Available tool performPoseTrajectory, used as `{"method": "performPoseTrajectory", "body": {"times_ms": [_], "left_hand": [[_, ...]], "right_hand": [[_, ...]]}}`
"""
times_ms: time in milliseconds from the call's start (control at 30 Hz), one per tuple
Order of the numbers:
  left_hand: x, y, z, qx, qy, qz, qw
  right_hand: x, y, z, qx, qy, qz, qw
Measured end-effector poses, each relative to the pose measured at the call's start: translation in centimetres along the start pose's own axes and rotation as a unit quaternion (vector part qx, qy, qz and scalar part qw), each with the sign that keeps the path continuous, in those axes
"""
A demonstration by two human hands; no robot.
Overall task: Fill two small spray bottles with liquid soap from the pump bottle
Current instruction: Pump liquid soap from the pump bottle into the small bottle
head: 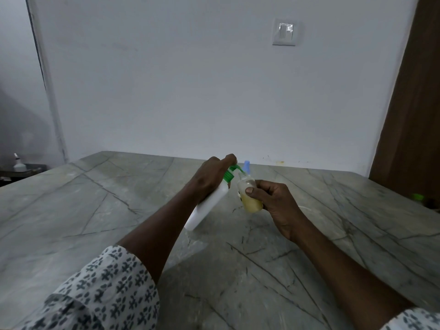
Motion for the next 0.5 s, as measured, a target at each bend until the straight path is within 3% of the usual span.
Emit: {"method": "performPoseTrajectory", "body": {"times_ms": [500], "left_hand": [[0.05, 0.18, -0.35, -0.004, -0.003, 0.005, 1.0]], "right_hand": [[-0.01, 0.13, 0.17, -0.003, 0.008, -0.004, 1.0]]}}
Point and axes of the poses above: each hand's wrist, its own y-axis towards the middle knuckle, its own x-axis out of the palm, z = x × y, the point moved 6 cm from there along y, towards the middle knuckle, and after that the axes turned 12 degrees about z, right-handed, at the moved point
